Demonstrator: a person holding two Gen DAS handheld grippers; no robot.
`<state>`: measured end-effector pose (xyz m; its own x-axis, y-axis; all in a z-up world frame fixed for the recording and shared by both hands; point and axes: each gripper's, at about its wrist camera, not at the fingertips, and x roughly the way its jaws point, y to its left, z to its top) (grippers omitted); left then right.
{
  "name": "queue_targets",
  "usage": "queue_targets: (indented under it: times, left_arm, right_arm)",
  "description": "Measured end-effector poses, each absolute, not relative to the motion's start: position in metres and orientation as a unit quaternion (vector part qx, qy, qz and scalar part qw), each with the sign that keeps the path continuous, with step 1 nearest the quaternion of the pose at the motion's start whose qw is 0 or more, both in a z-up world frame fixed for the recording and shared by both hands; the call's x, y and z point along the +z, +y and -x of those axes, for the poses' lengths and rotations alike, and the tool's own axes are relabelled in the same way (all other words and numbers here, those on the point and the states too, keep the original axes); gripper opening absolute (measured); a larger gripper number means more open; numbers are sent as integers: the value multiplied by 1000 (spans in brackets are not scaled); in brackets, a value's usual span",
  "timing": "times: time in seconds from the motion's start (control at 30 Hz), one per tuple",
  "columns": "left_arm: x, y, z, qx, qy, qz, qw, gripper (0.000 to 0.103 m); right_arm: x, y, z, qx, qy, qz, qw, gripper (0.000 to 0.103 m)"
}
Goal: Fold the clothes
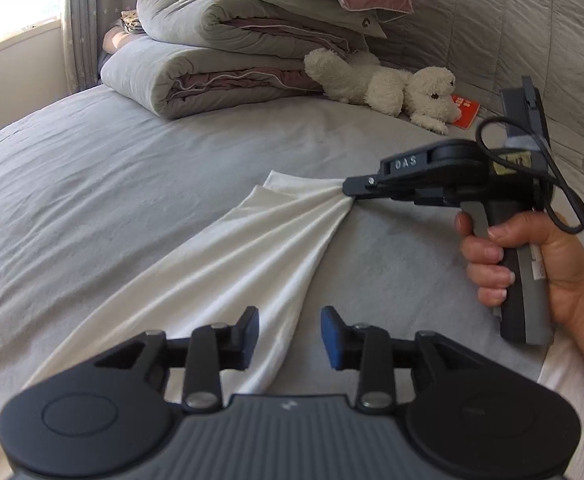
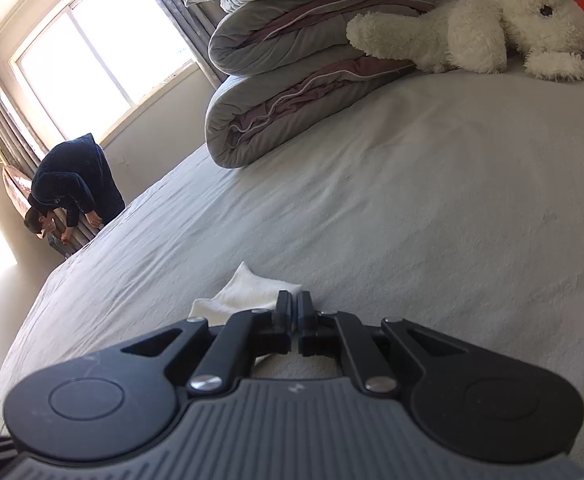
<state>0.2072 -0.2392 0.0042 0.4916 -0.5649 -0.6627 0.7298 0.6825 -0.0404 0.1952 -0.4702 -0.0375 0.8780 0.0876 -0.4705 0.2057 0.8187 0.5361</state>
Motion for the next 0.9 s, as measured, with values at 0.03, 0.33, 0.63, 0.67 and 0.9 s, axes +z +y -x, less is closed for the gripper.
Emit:
queue_targets:
  times: [0.03, 0.33, 0.63, 0.67, 0.9]
  left_arm:
    - [8, -246, -223, -374, 337, -120, 855, 37]
    - [-1, -303, -323, -368, 394, -66, 839, 42]
    - [-13, -348, -342, -413, 412, -82, 808, 34]
    - [-13, -350, -342, -420, 413, -79, 804, 28]
    - [-6, -352, -323, -412, 333, -88, 844, 1]
  right_arm:
    - [-37, -471, -195, -32, 248, -299, 921, 3]
    - [-37, -476, -192, -18, 276, -309, 910, 5]
    - [-41, -486, -192, -8, 279, -352, 894, 6]
    - [-41, -485, -192, -7, 278, -350, 894, 6]
    - [-24, -485, -180, -35, 223, -327, 918, 3]
